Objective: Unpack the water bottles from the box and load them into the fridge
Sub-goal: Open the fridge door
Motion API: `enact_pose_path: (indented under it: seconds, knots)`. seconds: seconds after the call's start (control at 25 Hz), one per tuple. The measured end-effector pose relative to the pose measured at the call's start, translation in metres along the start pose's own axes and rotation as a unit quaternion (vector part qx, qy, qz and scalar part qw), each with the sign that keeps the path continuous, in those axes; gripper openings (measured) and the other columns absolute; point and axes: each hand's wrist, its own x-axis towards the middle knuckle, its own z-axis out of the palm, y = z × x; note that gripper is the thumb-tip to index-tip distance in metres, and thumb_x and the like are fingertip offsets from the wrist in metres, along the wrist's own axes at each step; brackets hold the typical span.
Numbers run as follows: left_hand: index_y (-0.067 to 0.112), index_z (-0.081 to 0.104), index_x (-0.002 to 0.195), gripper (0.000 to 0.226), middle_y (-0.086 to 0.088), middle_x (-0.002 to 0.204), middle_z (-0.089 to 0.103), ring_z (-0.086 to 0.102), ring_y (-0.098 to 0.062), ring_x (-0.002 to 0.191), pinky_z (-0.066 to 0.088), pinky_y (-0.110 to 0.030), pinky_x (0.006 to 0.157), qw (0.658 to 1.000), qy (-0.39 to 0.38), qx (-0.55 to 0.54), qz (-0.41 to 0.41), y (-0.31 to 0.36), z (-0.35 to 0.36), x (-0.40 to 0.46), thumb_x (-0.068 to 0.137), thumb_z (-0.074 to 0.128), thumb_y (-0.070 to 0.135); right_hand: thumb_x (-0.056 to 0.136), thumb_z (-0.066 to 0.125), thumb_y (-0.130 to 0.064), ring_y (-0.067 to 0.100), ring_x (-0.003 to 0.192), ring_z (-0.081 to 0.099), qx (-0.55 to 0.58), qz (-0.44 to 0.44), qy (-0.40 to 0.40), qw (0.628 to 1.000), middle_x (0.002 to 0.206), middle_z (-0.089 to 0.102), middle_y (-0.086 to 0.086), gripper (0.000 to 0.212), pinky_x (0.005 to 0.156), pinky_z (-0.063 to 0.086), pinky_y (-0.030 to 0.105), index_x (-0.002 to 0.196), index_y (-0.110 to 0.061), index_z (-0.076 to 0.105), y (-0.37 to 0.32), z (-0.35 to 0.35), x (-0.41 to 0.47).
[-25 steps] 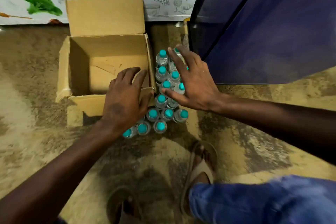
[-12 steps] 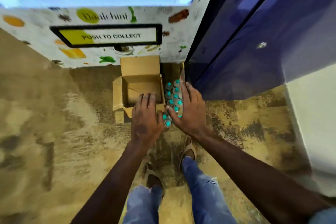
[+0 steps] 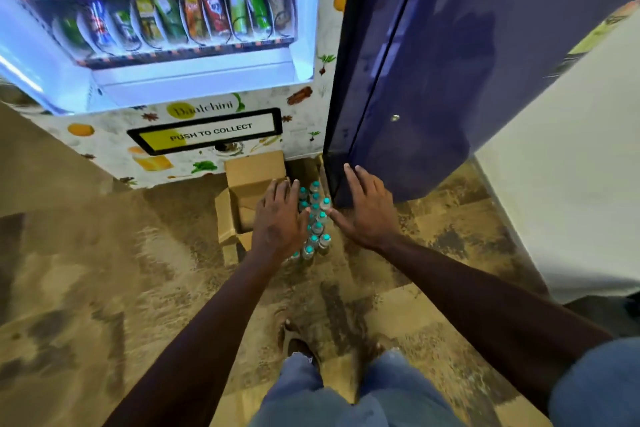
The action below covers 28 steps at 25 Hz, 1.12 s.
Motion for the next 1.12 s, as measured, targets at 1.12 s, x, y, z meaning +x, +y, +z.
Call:
enact_pose_path:
  seconds: [1.12]
  knots:
    - [0.015,0.024,0.157,0.072,-0.016,0.157,0.034,0.024,-0.034,0.149,0.036,-0.053,0.112,0.948,0.225,0.087,0.209,0.371,-0.169,0.018,0.099,0.045,0.051,0.088,0.044,-0.076,0.029,0.152,0.021,0.010,0.081,0.269,0.960,0.167,0.015,0.005,0.094,0.119,0.030,0.050,0.160,-0.032,0.002,0.242,-0.323,-0.116]
